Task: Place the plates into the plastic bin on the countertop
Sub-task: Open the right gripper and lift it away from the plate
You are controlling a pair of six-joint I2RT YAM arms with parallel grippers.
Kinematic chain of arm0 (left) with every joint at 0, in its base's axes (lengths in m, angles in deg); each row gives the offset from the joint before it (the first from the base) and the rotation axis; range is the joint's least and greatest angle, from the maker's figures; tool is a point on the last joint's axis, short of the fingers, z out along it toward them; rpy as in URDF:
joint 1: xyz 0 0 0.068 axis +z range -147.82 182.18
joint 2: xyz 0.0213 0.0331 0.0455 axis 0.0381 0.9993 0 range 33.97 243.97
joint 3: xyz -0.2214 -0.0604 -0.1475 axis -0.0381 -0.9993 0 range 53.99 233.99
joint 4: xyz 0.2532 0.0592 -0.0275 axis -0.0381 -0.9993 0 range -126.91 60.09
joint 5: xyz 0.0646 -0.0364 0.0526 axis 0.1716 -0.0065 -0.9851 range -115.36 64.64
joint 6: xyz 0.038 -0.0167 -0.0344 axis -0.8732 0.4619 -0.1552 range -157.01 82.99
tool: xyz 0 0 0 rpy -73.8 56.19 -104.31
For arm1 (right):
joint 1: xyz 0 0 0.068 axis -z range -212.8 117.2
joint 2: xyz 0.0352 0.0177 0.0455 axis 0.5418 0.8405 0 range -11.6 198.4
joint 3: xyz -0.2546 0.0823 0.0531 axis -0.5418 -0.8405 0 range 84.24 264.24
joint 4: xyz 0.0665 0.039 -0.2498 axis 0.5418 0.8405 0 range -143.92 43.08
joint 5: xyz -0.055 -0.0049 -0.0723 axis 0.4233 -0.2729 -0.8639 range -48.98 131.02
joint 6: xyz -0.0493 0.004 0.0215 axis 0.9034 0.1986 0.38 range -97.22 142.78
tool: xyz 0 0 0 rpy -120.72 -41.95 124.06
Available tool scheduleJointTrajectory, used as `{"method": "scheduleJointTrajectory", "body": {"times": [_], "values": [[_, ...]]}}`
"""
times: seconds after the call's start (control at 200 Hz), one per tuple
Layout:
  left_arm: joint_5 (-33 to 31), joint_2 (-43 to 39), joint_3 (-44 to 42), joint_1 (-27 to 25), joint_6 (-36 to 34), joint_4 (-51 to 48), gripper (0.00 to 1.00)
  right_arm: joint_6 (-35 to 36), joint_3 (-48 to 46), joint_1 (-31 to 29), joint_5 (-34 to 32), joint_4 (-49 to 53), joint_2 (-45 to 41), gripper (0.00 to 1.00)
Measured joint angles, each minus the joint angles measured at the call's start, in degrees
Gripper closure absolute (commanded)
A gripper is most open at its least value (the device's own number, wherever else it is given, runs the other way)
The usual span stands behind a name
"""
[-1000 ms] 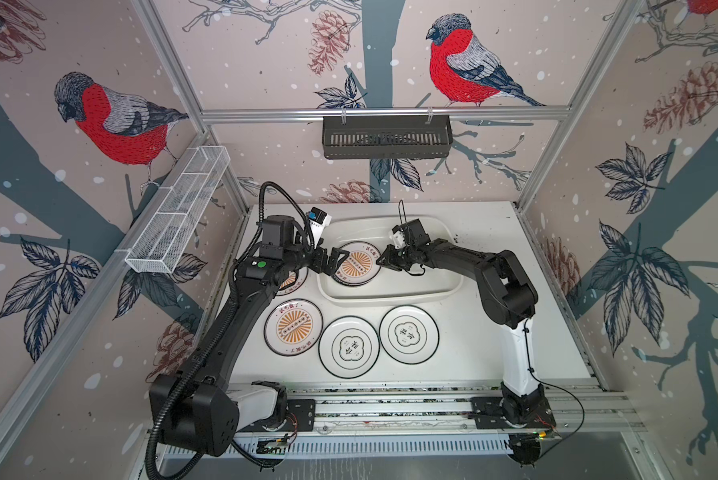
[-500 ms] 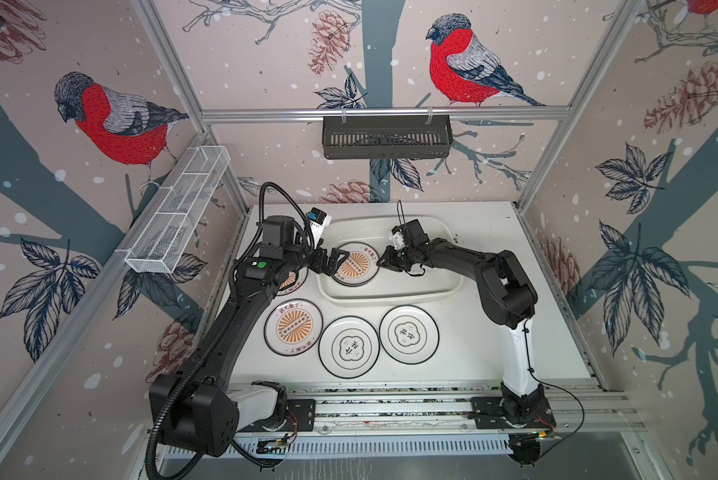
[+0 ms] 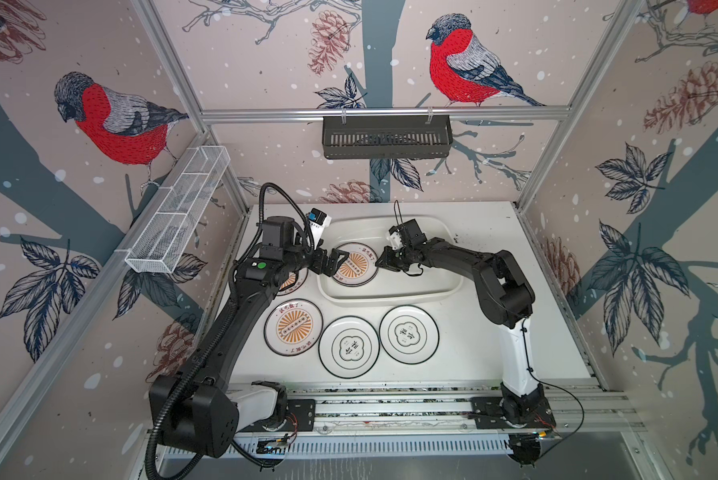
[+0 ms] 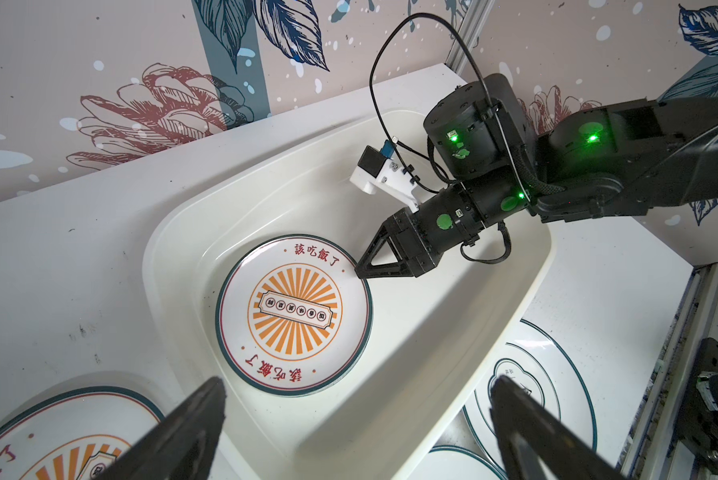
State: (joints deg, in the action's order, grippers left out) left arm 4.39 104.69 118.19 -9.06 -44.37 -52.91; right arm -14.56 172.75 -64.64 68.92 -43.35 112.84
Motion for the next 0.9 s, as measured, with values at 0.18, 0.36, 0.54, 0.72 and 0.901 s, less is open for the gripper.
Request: {"method": "scheduleJointTrajectory", "body": {"times": [0.18,0.36,0.54,0.72,0.901], "values": [[0.0,0.0,0.0,0.0,0.0,0.0,0.02,0.0,0.09,0.04,-0.74,0.2,-0.15,0.78],[-0.02,0.0,0.11,0.0,0.0,-0.04,0.02,0.11,0.07,0.74,-2.45,1.38,-3.04,0.77],[-0.39,-0.24,0.28,0.0,-0.37,-0.15,0.01,1.27,-3.39,1.95,-5.86,1.07,-11.52,0.72],[-1.53,-0.24,0.33,0.0,-3.82,-0.79,0.01,2.05,-10.58,3.48,-9.44,-0.52,-22.38,0.68],[-3.56,-0.7,0.94,0.0,-7.19,-1.11,0.02,3.13,-20.04,5.66,-13.57,-2.38,-33.35,0.64]]}}
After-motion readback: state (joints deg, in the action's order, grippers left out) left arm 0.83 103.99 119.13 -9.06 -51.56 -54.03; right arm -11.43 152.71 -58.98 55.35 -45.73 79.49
